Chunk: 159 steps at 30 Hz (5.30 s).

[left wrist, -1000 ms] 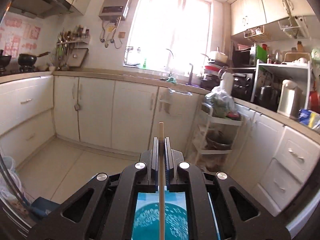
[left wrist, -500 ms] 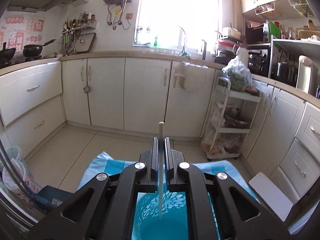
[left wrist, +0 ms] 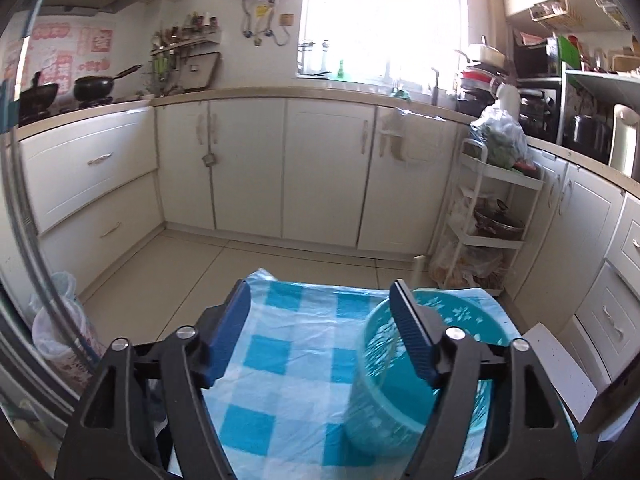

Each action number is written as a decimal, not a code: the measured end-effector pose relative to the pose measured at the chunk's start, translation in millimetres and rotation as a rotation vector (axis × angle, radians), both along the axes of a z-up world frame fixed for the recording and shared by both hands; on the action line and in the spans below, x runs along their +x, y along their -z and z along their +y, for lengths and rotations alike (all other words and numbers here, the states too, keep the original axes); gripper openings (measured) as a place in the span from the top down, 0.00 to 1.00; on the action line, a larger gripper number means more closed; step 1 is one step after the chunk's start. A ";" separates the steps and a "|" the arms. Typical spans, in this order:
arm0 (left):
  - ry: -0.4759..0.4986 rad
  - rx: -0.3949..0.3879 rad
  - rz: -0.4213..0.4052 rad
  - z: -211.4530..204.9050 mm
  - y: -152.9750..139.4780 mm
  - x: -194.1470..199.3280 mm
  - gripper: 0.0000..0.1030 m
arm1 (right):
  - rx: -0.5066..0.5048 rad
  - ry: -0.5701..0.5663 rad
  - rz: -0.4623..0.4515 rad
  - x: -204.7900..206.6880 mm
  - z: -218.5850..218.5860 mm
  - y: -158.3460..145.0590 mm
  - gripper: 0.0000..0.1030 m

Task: Organize utensils
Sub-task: 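Lift the chopstick with the left gripper over the teal basket and open, then close the right gripper on a single wooden chopstick, then raise the chopstick with the right gripper over the basket and release, then move the left gripper to another chopstick and close on it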

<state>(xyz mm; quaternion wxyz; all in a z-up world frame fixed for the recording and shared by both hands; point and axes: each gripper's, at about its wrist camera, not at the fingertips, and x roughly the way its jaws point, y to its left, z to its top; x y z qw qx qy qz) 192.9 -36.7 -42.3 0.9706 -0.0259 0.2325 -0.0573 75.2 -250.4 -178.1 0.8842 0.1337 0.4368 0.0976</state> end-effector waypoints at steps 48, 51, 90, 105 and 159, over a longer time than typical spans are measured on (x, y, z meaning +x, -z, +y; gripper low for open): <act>-0.044 0.020 0.296 48.4 137.4 -25.7 0.16 | 0.105 0.165 -0.453 141.6 17.4 -179.0 0.94; -0.044 0.004 0.297 52.0 138.0 -24.7 0.16 | 0.096 0.157 -0.428 140.7 14.9 -169.1 0.94; -0.061 0.006 0.304 53.8 139.1 -23.1 0.13 | -0.141 0.037 0.044 11.4 59.5 -9.4 0.87; -0.013 0.039 0.316 45.2 139.9 -24.4 0.13 | -0.222 0.021 0.024 -2.0 45.1 -2.6 0.94; 0.282 0.245 0.520 -29.4 155.9 -50.1 0.89 | 0.000 0.082 0.021 -1.9 -0.8 1.2 0.94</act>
